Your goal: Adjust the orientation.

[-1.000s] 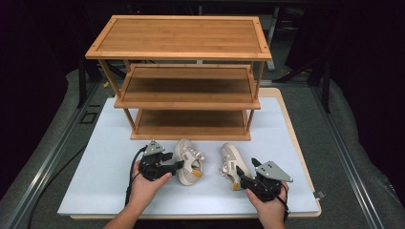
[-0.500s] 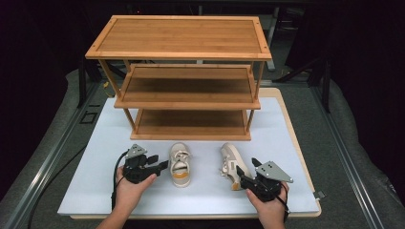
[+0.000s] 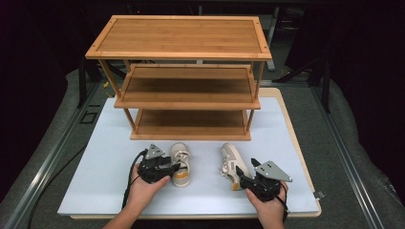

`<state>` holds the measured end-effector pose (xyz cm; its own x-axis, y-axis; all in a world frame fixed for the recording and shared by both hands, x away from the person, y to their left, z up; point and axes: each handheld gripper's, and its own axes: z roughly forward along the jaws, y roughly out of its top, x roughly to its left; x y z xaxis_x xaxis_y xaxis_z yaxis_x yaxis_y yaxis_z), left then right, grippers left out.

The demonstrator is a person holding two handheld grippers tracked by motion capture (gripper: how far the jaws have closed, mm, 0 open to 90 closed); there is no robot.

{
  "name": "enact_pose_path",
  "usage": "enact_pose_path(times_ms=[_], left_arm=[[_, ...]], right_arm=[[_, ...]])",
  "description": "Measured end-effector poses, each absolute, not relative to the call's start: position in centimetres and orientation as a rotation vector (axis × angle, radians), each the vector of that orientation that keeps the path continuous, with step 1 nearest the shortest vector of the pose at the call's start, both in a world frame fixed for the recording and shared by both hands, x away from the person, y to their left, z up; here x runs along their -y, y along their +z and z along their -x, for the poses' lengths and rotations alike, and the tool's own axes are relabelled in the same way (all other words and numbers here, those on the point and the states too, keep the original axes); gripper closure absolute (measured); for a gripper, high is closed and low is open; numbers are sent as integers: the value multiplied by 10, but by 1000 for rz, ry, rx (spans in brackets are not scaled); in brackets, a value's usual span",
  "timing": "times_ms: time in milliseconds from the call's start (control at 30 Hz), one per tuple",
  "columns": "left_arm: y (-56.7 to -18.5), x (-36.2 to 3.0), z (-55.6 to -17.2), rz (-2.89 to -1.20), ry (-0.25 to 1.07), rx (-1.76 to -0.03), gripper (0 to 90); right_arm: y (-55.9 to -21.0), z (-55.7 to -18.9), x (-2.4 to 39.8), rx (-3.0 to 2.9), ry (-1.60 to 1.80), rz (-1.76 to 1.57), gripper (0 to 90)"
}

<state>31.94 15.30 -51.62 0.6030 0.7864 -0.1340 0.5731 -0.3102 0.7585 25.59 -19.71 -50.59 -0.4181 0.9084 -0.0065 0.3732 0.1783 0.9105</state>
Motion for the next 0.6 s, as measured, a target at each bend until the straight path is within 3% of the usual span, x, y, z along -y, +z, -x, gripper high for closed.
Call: enact_pose_path(times_ms=[400,600], left_arm=[[-508,-176,-319,-2003,319,-1111,669],[-506,-171,-312,-2035,326,-1091,687]], right_arm=[[-506,-256,199,-1885,1229,-1208,375],[-506,-256,198,-1885,1222,-1209,375]])
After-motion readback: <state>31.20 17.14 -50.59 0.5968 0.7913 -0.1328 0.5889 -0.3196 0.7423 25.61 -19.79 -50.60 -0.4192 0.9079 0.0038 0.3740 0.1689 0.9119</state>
